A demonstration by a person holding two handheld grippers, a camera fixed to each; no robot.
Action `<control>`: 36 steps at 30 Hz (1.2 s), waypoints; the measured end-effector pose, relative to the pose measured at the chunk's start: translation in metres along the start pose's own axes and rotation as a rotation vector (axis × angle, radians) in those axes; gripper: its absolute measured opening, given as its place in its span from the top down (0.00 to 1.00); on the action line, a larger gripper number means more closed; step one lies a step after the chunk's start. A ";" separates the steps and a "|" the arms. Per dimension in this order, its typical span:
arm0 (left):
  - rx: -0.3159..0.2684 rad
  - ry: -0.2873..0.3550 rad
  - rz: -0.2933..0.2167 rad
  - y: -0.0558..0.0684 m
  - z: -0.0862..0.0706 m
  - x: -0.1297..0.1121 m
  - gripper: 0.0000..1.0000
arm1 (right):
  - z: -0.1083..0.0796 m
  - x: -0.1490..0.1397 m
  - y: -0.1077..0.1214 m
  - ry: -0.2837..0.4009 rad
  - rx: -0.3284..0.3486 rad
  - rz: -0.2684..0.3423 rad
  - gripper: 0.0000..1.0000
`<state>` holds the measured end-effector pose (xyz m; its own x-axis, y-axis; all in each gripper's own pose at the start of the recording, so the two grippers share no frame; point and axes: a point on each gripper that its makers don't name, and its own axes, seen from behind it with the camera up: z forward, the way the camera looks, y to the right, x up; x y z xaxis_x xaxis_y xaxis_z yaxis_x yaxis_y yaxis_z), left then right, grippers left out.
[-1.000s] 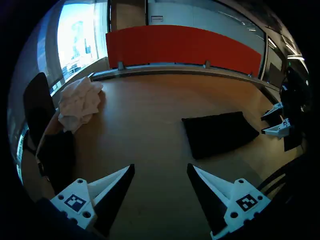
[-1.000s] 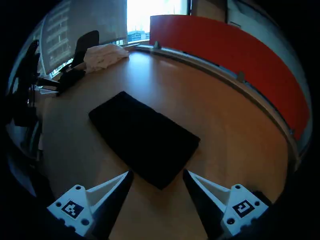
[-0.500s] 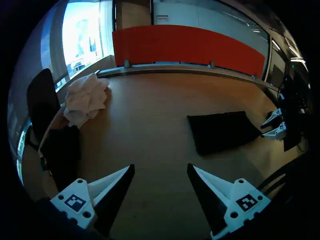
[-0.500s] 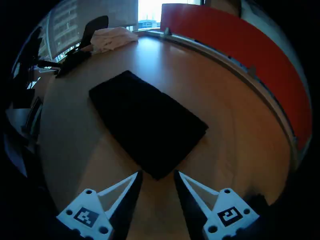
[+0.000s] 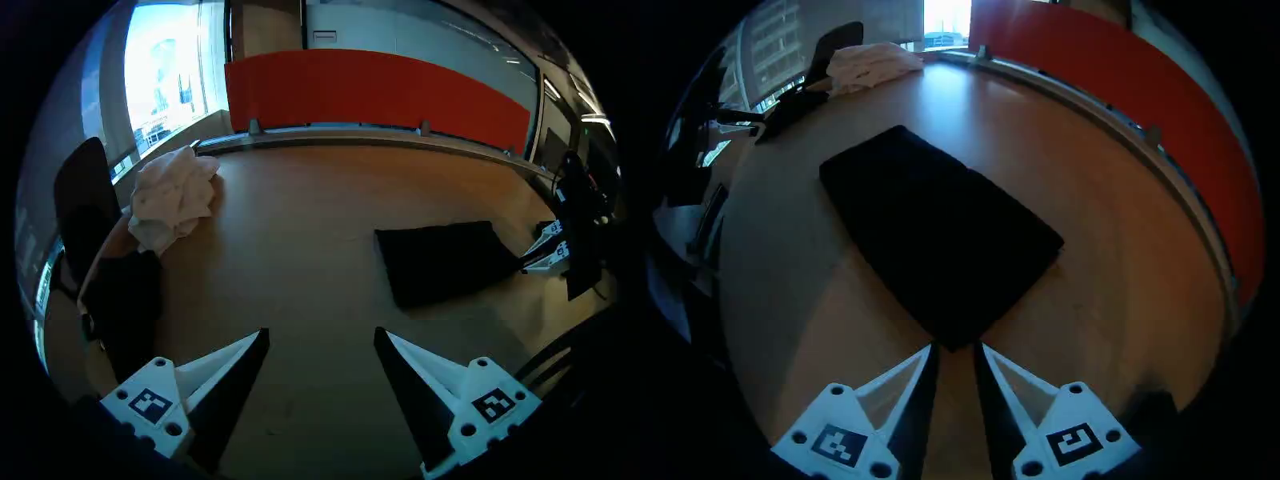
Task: Fold towel
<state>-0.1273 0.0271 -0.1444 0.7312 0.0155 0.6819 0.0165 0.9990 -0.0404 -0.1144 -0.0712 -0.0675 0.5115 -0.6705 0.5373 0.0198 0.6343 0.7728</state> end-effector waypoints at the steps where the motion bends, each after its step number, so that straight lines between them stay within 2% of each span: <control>1: -0.001 0.000 0.000 0.000 0.000 0.000 0.03 | 0.000 0.000 0.000 0.000 0.002 -0.001 0.69; 4: -0.002 0.000 0.001 0.001 0.001 0.000 0.03 | 0.000 0.001 -0.001 0.000 0.010 -0.002 0.70; 11: -0.002 0.001 0.003 0.001 0.001 0.001 0.03 | 0.000 0.003 -0.005 -0.002 0.033 -0.005 0.85; 14: -0.002 0.003 0.005 0.001 0.002 0.001 0.03 | -0.001 0.004 -0.007 0.000 0.037 0.002 0.95; 16: -0.002 0.004 0.004 0.002 0.002 0.002 0.03 | -0.002 0.006 -0.008 0.006 0.038 0.006 0.97; 26: -0.007 0.007 0.004 0.002 0.004 0.005 0.03 | -0.017 0.024 -0.014 0.066 0.015 0.036 0.98; 36: -0.012 0.011 0.007 0.002 0.003 0.007 0.03 | -0.039 0.027 -0.007 0.075 -0.023 0.022 0.98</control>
<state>-0.1236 0.0290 -0.1374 0.7387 0.0222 0.6737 0.0195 0.9983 -0.0542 -0.0678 -0.0785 -0.0712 0.5749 -0.6259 0.5270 0.0267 0.6581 0.7525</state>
